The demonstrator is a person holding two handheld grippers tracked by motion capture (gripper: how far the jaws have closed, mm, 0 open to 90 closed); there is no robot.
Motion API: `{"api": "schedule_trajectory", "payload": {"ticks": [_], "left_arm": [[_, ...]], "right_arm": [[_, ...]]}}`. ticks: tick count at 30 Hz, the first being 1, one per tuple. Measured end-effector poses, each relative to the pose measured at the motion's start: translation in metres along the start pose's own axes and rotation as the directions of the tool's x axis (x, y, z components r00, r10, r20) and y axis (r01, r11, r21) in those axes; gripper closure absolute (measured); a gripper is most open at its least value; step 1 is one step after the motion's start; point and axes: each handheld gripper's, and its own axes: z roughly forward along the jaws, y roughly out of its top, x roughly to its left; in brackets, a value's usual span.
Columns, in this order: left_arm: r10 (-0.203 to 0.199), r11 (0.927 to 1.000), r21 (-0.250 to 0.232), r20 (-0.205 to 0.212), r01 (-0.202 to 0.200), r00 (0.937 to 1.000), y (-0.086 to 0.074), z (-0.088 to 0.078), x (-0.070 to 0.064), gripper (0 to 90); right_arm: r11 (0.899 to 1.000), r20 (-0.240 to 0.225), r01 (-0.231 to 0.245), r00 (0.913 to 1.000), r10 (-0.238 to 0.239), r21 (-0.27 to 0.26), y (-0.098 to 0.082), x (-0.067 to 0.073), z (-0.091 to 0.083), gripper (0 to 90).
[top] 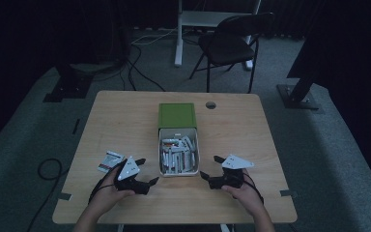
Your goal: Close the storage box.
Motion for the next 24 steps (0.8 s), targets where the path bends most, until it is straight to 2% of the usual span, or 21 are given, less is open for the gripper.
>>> {"api": "schedule_trajectory", "payload": {"ticks": [2,4,6,8,14,20,24], "left_arm": [[0.007,1.0,-0.002,-0.003,-0.007,1.0,0.001,0.001,0.001,12.8],[-0.004,0.9999,-0.016,0.001,0.004,1.0,0.004,0.002,0.002,12.8],[-0.015,0.9993,-0.034,0.004,0.015,0.9999,0.006,0.003,0.003,12.8],[-0.005,0.9993,-0.038,-0.002,0.005,1.0,0.009,0.004,0.004,12.8],[-0.008,0.9964,-0.085,-0.015,0.007,0.9998,0.017,0.008,0.006,12.8],[-0.038,0.9895,-0.141,-0.04,0.032,0.9985,0.019,0.011,0.008,12.8],[-0.055,0.9855,-0.164,-0.059,0.044,0.9968,0.018,0.012,0.011,12.8]], "right_arm": [[1.0,-0.005,-0.002,1.0,0.002,-0.014,0.001,0.0,0.001,13.1],[0.999,-0.011,-0.016,0.9998,0.015,-0.028,0.003,0.0,0.002,13.1],[1.0,-0.011,-0.011,0.9999,0.01,-0.023,0.005,0.0,0.005,13.2],[1.0,-0.015,-0.003,0.9999,0.002,-0.019,0.006,0.0,0.007,13.2],[0.999,-0.024,-0.021,0.9995,0.02,-0.037,0.01,-0.003,0.009,13.8],[0.997,-0.032,-0.048,0.9984,0.046,-0.062,0.011,-0.007,0.011,13.8],[0.997,-0.045,-0.041,0.9983,0.038,-0.06,0.01,-0.008,0.014,13.8]]}}
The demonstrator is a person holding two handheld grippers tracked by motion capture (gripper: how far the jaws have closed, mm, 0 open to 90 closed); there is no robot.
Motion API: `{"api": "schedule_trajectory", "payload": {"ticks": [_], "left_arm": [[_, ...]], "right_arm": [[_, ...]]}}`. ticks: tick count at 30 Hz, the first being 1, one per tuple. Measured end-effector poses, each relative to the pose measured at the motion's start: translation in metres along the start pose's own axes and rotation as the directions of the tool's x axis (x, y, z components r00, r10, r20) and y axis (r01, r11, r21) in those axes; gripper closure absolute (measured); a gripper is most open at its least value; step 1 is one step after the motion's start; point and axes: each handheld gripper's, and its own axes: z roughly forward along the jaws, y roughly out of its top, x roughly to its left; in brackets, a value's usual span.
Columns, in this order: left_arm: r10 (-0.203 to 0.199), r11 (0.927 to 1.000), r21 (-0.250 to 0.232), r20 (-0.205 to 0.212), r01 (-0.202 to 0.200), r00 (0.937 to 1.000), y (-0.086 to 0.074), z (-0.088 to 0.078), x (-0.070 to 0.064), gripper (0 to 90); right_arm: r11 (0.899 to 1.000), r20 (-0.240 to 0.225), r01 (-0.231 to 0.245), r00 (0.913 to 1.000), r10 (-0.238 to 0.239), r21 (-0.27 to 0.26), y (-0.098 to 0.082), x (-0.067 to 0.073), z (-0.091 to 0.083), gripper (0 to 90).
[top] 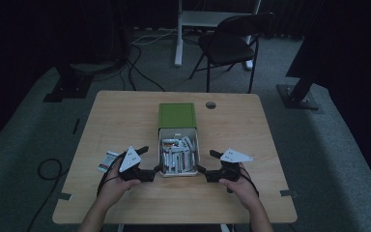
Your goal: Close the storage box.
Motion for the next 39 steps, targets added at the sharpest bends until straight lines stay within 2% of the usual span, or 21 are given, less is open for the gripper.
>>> {"api": "schedule_trajectory", "payload": {"ticks": [3,4,8,18,30,39], "left_arm": [[0.004,1.0,-0.006,-0.01,-0.004,0.9999,-0.002,0.001,0.003,12.8],[-0.011,0.9999,-0.007,-0.004,0.011,0.9999,-0.003,0.002,0.004,11.7],[-0.014,0.9999,-0.009,-0.002,0.014,0.9999,-0.003,0.003,0.004,11.0],[0.003,1.0,0.003,-0.014,-0.002,0.9999,-0.001,0.007,0.006,10.7],[0.007,0.9999,0.013,-0.025,-0.007,0.9997,0.002,0.011,0.01,10.7],[-0.009,0.9998,0.017,-0.039,0.01,0.9992,0.002,0.014,0.015,10.4]], "right_arm": [[1.0,-0.001,0.007,1.0,-0.007,0.007,0.0,-0.001,0.003,13.7],[1.0,0.001,0.006,1.0,-0.006,0.003,0.0,-0.002,0.004,13.8],[1.0,0.007,0.007,0.9999,-0.007,0.004,0.002,-0.005,0.007,13.7],[1.0,0.029,0.024,0.9993,-0.024,0.016,0.008,-0.01,0.011,13.0],[1.0,0.044,0.015,0.9989,-0.016,0.013,0.009,-0.012,0.016,12.9],[1.0,0.046,0.004,0.9989,-0.005,0.015,0.01,-0.015,0.021,12.8]]}}
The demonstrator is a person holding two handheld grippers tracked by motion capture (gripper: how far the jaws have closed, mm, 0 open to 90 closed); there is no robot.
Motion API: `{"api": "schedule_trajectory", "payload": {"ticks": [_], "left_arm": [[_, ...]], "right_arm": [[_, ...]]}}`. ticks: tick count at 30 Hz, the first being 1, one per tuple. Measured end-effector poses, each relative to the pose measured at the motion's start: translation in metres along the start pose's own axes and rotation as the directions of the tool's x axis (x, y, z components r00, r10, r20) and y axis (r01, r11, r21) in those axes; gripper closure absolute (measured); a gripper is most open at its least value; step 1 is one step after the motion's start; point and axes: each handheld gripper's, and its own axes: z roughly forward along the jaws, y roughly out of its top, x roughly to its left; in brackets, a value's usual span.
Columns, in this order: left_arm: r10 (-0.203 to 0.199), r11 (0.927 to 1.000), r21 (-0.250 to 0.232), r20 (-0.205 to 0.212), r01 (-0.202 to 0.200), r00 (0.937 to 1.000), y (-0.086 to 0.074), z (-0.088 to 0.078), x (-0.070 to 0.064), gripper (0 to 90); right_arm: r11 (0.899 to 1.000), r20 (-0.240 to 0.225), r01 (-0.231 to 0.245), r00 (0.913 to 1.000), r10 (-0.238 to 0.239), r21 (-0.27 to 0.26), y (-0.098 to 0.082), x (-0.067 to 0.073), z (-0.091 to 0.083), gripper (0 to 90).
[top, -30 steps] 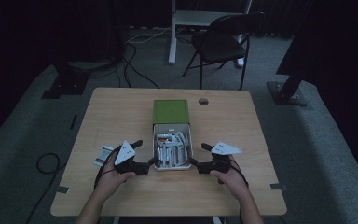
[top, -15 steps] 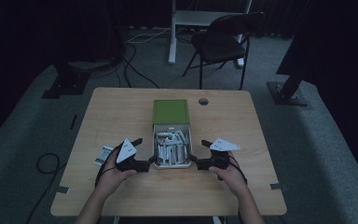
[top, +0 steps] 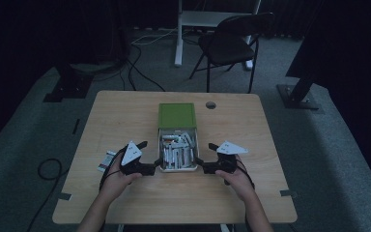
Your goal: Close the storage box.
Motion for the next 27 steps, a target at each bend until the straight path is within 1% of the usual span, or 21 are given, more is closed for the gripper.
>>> {"api": "schedule_trajectory", "payload": {"ticks": [3,7,15,25,27], "left_arm": [[-0.005,1.0,-0.001,-0.007,0.005,1.0,0.0,0.001,0.002,10.3],[-0.009,1.0,0.0,-0.007,0.009,0.9999,0.0,0.003,0.005,10.4],[-0.008,0.9999,0.008,-0.01,0.008,0.9999,0.002,0.006,0.008,10.3],[-0.011,0.9998,0.015,-0.014,0.011,0.9998,0.004,0.01,0.012,10.3],[-0.018,0.9998,0.013,-0.012,0.018,0.9998,0.004,0.011,0.013,10.3]], "right_arm": [[1.0,0.005,0.013,0.9999,-0.013,0.005,0.002,0.0,0.002,12.8],[1.0,0.01,0.02,0.9998,-0.02,0.009,0.004,-0.001,0.004,12.8],[1.0,0.015,0.015,0.9998,-0.015,0.008,0.005,-0.003,0.007,13.0],[1.0,0.023,0.02,0.9995,-0.021,0.02,0.008,-0.006,0.011,13.0],[1.0,0.026,0.02,0.9995,-0.02,0.018,0.008,-0.007,0.011,13.0]]}}
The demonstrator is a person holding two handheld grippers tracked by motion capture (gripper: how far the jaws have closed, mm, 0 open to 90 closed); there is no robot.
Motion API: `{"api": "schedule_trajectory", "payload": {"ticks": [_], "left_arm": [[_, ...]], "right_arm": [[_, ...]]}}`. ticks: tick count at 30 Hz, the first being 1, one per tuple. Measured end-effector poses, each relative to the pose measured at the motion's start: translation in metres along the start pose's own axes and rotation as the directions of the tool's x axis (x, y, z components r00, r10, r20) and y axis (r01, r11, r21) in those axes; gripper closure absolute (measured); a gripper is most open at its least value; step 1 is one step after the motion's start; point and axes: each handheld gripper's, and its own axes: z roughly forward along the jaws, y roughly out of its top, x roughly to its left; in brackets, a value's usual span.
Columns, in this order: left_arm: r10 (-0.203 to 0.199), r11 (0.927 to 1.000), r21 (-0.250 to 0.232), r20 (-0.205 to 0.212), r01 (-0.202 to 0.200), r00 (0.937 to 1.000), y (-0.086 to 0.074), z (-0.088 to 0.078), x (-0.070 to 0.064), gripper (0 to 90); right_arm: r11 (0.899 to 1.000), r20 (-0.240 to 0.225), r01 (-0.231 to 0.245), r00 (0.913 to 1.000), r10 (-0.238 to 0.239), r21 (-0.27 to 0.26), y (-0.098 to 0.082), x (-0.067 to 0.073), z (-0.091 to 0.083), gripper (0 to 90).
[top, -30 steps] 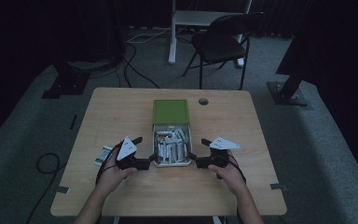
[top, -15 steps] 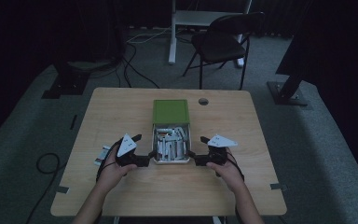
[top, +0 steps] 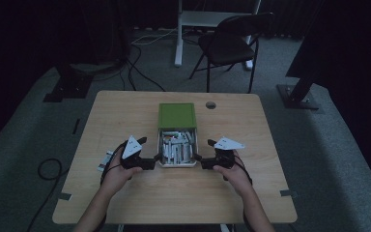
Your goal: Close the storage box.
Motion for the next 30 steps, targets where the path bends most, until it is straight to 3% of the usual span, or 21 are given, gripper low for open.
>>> {"api": "schedule_trajectory", "payload": {"ticks": [13,30], "left_arm": [[0.005,1.0,0.005,-0.015,-0.005,0.9999,0.003,0.005,0.004,10.3],[-0.021,0.9998,0.003,-0.022,0.022,0.9995,0.005,0.012,0.01,10.0]], "right_arm": [[1.0,0.017,-0.012,0.9998,0.012,-0.001,0.002,-0.003,0.005,13.2],[0.999,0.046,-0.037,0.9983,0.037,-0.005,0.005,-0.008,0.011,13.2]]}}
